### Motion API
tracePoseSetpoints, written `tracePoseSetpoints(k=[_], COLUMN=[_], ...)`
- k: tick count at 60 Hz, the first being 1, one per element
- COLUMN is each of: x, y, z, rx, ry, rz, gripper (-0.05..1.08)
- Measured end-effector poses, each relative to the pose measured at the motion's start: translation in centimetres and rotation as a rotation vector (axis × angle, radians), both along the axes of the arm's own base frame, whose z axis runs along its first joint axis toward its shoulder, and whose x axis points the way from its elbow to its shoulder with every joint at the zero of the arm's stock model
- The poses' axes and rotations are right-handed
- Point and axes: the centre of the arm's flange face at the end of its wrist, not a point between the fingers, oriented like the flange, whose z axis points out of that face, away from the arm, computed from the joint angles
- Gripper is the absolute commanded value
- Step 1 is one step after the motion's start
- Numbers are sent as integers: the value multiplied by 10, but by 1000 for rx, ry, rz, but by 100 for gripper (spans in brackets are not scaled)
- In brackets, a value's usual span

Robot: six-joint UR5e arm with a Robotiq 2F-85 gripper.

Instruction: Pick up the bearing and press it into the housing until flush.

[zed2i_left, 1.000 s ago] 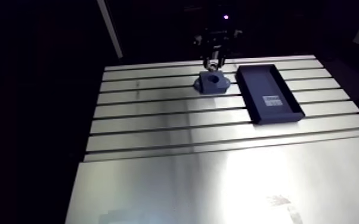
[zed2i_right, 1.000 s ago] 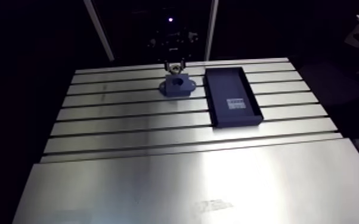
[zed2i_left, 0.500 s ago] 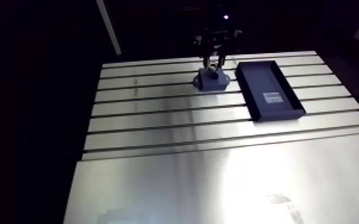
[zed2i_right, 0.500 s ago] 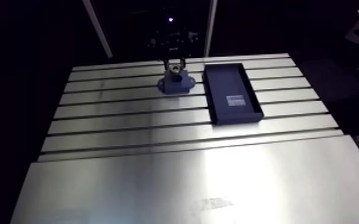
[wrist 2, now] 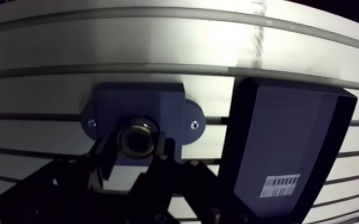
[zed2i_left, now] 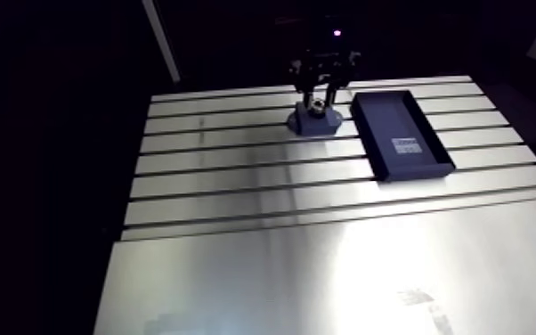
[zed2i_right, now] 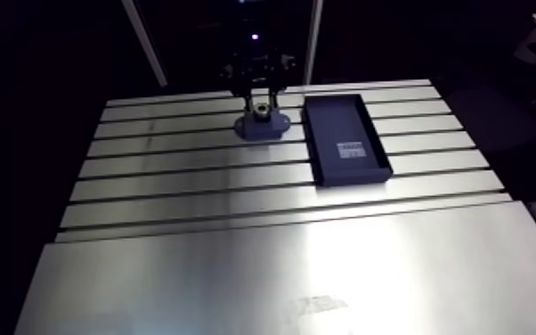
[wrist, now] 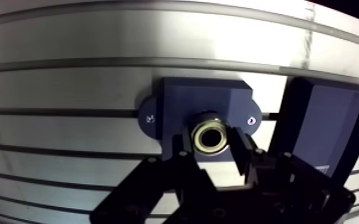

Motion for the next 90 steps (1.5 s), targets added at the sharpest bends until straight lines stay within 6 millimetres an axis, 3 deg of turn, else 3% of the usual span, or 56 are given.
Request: tracePoseSetpoints(k=[90], x=[3], y=[1], z=[-14], rx=[-4], ry=[-7], rz=[4], gripper=[74])
